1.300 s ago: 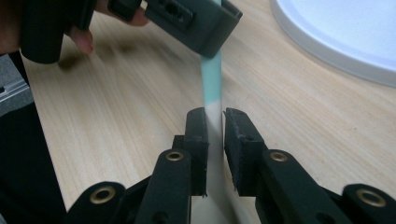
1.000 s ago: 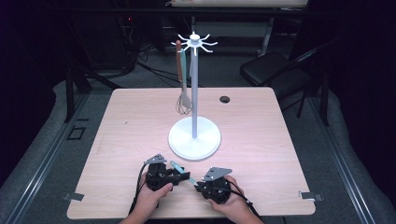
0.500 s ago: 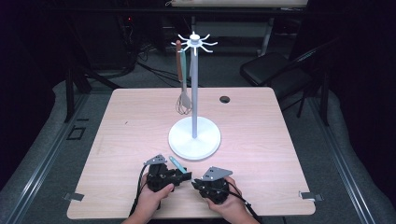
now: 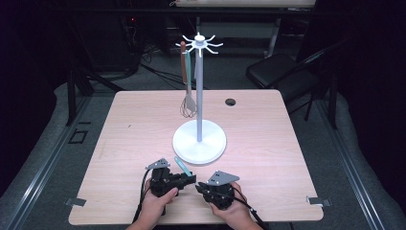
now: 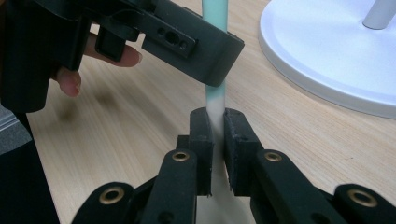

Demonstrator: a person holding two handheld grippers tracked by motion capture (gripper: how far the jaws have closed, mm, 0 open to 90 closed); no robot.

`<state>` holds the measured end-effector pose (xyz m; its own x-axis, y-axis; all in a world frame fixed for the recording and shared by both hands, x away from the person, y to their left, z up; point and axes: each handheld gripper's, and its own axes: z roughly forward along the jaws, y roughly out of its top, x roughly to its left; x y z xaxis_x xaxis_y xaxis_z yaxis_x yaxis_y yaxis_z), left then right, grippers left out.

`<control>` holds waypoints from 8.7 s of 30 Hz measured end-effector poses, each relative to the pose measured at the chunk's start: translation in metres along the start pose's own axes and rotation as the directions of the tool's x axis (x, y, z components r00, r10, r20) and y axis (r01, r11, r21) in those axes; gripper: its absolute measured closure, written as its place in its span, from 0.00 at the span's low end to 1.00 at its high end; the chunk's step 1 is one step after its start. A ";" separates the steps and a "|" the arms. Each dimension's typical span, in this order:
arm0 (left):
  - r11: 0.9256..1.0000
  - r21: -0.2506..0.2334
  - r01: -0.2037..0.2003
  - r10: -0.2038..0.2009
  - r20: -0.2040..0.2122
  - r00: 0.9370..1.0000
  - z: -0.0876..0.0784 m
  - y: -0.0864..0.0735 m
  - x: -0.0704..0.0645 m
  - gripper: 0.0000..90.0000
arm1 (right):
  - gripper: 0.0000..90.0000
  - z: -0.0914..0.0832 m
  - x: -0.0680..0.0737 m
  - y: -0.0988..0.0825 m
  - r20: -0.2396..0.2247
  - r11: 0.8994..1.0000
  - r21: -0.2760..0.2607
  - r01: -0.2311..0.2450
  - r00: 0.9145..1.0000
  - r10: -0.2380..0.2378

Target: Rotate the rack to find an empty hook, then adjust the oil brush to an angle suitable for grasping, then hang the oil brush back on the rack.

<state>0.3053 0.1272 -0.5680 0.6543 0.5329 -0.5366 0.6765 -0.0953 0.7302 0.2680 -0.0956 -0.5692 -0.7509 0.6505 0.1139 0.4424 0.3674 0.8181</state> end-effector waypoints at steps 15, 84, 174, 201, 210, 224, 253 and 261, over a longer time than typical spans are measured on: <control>1.000 0.015 -0.012 0.012 -0.016 1.000 0.003 -0.001 -0.001 0.81 | 0.92 0.003 0.001 -0.001 0.010 1.000 0.006 -0.008 1.000 0.008; 0.977 0.096 -0.188 0.177 0.112 0.978 -0.001 0.053 -0.034 0.94 | 0.77 -0.042 -0.074 -0.003 0.074 0.987 -0.012 -0.158 0.985 0.159; 0.879 0.101 -0.466 0.460 0.080 0.884 -0.053 0.253 -0.104 0.94 | 0.54 -0.036 -0.081 -0.010 0.154 0.995 -0.025 -0.099 0.983 0.102; 0.891 0.097 -0.444 0.437 0.086 0.895 -0.055 0.290 -0.092 0.94 | 0.54 -0.036 -0.080 -0.012 0.147 0.995 -0.019 -0.093 0.985 0.095; 0.895 0.110 -0.433 0.427 0.077 0.901 -0.048 0.296 -0.086 0.94 | 0.54 -0.034 -0.078 -0.013 0.140 0.996 -0.019 -0.091 0.986 0.093; 0.910 0.123 -0.396 0.398 0.012 0.917 -0.043 0.299 -0.082 0.94 | 0.54 -0.033 -0.075 -0.012 0.131 0.997 -0.016 -0.070 0.989 0.072; 0.896 0.157 -0.416 0.429 -0.059 0.901 -0.054 0.286 -0.081 0.69 | 0.55 -0.031 -0.072 -0.012 0.125 0.998 -0.017 -0.061 0.990 0.062; 0.898 0.153 -0.412 0.426 -0.077 0.901 -0.062 0.277 -0.076 0.68 | 0.55 -0.031 -0.073 -0.012 0.126 0.998 -0.017 -0.060 0.990 0.061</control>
<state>0.4222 0.1118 -0.2985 0.8519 0.5047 -0.1398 0.3904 -0.4340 0.8120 0.3020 -0.1680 -0.5698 -0.6544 0.7506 0.0917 0.4783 0.3169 0.8190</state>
